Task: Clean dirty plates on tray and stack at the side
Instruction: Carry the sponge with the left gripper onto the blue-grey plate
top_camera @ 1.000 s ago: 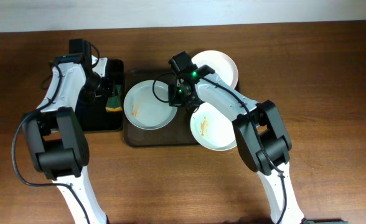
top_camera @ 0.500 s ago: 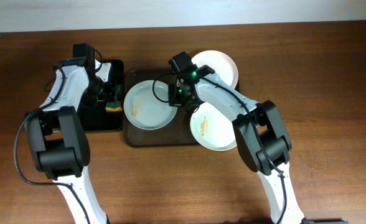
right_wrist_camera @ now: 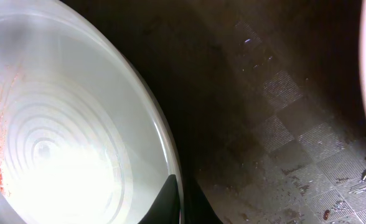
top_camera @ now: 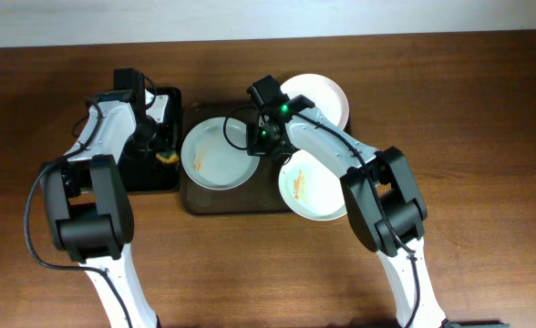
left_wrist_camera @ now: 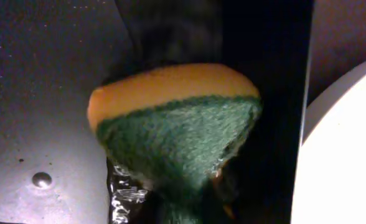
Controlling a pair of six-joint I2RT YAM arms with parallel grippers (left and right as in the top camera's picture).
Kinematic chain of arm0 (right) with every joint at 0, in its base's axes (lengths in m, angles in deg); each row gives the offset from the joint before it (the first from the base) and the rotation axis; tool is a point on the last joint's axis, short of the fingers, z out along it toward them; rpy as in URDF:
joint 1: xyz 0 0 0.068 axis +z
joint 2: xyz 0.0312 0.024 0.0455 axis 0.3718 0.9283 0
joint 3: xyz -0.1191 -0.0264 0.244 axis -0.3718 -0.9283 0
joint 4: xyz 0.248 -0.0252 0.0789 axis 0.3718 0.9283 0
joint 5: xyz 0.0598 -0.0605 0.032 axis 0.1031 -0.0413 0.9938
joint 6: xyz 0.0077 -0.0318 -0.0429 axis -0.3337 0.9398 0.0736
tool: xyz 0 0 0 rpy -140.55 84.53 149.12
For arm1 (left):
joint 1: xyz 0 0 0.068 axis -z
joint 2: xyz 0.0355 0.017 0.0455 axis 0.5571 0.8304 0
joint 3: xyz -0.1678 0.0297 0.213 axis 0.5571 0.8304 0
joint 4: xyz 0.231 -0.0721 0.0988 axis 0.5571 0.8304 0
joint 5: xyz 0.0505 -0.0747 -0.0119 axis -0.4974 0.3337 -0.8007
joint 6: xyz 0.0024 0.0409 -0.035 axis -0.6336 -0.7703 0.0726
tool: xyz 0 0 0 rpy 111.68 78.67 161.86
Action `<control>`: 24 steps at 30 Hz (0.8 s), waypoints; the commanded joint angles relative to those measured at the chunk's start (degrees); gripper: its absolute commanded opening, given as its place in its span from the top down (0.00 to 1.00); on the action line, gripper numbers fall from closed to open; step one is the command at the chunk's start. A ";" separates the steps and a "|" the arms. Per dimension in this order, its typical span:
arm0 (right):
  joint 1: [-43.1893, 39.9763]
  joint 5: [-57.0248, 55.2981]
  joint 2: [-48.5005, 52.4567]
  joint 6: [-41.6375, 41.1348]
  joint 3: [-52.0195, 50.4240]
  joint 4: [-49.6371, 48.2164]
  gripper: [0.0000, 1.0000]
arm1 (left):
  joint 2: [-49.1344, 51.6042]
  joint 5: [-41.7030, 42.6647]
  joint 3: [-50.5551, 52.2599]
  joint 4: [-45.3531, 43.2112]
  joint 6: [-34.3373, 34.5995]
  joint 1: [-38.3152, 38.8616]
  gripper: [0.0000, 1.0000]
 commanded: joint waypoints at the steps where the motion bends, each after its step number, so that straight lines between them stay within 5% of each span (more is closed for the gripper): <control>1: -0.15 0.46 1.44 0.15 0.66 -0.22 0.96 | 0.52 0.15 0.74 -0.20 -0.59 0.33 0.99; 24: -3.13 11.65 1.44 0.81 0.66 -0.17 0.96 | -7.52 14.53 -7.02 6.75 -0.20 2.49 0.99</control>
